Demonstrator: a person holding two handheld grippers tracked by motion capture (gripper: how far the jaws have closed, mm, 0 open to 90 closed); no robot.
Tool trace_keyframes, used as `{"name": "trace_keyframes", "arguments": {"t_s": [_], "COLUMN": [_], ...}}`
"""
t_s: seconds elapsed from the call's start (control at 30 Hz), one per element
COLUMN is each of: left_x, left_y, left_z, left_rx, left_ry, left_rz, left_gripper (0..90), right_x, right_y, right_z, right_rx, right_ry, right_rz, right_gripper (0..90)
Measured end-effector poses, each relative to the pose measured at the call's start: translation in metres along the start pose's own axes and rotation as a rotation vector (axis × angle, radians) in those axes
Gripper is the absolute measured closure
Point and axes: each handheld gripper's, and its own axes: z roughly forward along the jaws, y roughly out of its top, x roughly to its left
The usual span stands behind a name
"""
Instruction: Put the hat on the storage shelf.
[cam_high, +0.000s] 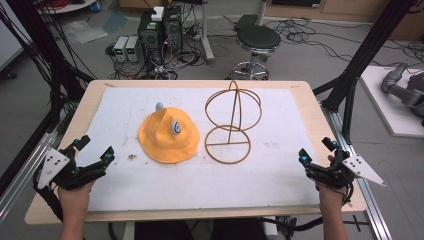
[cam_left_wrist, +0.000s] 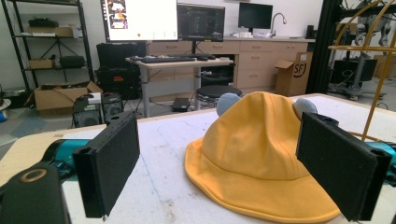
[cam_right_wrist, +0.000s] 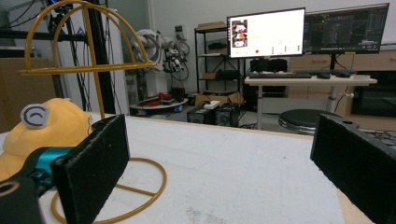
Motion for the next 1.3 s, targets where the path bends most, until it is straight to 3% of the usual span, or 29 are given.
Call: {"name": "trace_keyframes", "arguments": {"t_s": [0.5, 0.77, 0.9, 1.0, 1.3], "left_x": [-0.005, -0.012, -0.016, -0.019, -0.036], "left_y": [0.005, 0.011, 0.015, 0.02, 0.024], "left_z": [0.005, 0.015, 0.021, 0.029, 0.067], "left_rx": [0.029, 0.048, 0.065, 0.074, 0.144], "left_ry": [-0.013, -0.024, -0.057, -0.105, -0.171], "left_rz": [-0.013, 0.008, 0.025, 0.02, 0.07], "left_gripper": [11.4, 9.5, 9.1, 9.1, 9.1], "right_x": [-0.001, -0.001, 0.0, 0.001, 0.002], "right_y": [-0.001, -0.001, -0.001, -0.001, -0.001], "right_z": [0.0, -0.001, -0.001, 0.0, 0.0], "right_rx": [0.003, 0.006, 0.007, 0.001, 0.004], "right_ry": [-0.004, -0.004, -0.003, 0.001, 0.007], "right_rz": [0.003, 0.007, 0.006, -0.002, 0.0], "right_gripper": [4.2, 4.2, 4.2, 4.2, 4.2]}}
